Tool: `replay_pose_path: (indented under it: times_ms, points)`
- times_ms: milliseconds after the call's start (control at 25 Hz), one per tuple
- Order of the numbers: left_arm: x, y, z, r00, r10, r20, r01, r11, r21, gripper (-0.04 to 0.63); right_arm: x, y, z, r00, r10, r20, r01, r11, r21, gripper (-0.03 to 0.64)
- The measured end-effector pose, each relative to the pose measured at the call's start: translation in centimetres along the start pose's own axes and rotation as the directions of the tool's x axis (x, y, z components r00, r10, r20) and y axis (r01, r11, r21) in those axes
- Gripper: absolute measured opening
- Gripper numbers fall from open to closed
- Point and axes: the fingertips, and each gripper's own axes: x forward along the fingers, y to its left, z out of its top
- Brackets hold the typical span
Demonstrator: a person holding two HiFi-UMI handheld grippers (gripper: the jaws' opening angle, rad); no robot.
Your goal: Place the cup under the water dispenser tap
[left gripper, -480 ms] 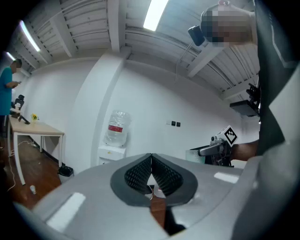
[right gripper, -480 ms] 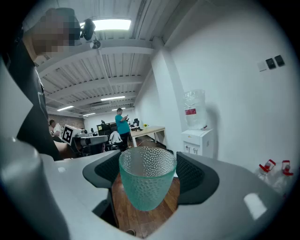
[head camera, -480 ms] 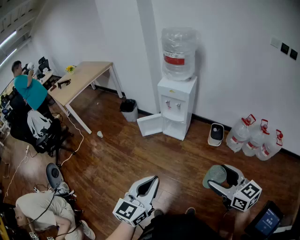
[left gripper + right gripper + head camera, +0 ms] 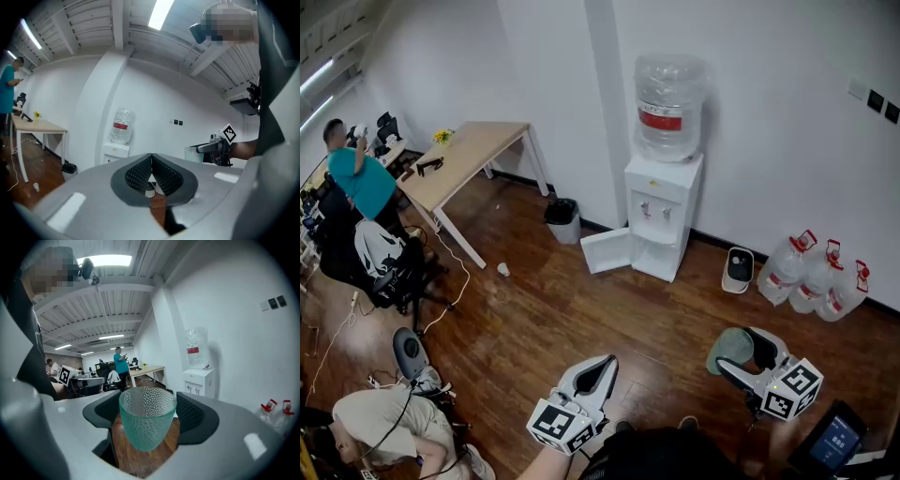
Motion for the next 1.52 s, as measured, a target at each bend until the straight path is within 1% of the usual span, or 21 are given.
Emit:
replay_pose_path:
  times_ms: [160,360,520,680,880,1040,1200,1280,1400,1520]
  points:
    - [-1.4,2.2,0.1,1.0,-0.01,0.02,0.01,1.0,-0.01,0.0,2.0,1.2,0.4,1.0,-0.013,0.005,0.013,1.0,-0.012,0.37]
    - [-1.8,4.9,-0.7,1.0,-0.026,-0.008,0.026,0.999,-0.024,0.0,4.3,2.2,0.4,1.0,-0.023,-0.006,0.023,0.999,-0.024,0.37]
    - [-0.7,6.2,-1.1,0.999,-0.043,-0.023,0.042,0.998,-0.037,0.0,6.0,1.7,0.6,0.999,-0.02,-0.027,0.019,1.0,-0.024,0.37]
    - [2.5,7.2,-1.6,0.997,-0.051,-0.053,0.049,0.998,-0.043,0.0,8.0,-1.2,1.2,1.0,-0.015,-0.026,0.015,1.0,-0.011,0.37]
    - [8.0,8.8,-0.9,0.996,-0.04,-0.078,0.038,0.999,-0.03,0.0,11.3,-6.8,1.8,1.0,0.001,-0.015,0.0,1.0,0.017,0.37]
    - [13.0,10.4,-0.4,0.992,-0.033,-0.119,0.034,0.999,0.003,0.0,13.8,-10.8,2.8,0.999,0.032,-0.012,-0.032,0.999,0.006,0.37]
    - [17.1,12.0,0.4,0.991,-0.009,-0.136,0.01,1.0,0.006,0.0,16.1,-13.9,3.9,0.997,0.074,-0.021,-0.074,0.997,0.0,0.37]
    - [18.8,12.7,0.6,0.989,0.009,-0.146,-0.008,1.0,0.008,0.0,17.2,-15.3,3.9,0.995,0.088,-0.038,-0.088,0.996,-0.004,0.37]
    - [20.7,13.9,0.7,0.988,0.028,-0.155,-0.027,1.0,0.005,0.0,19.2,-17.4,3.7,0.995,0.085,-0.056,-0.085,0.996,-0.009,0.37]
    - [21.7,14.9,0.6,0.984,0.023,-0.176,-0.022,1.0,0.005,0.0,21.5,-18.4,3.6,0.995,0.081,-0.052,-0.081,0.997,-0.005,0.37]
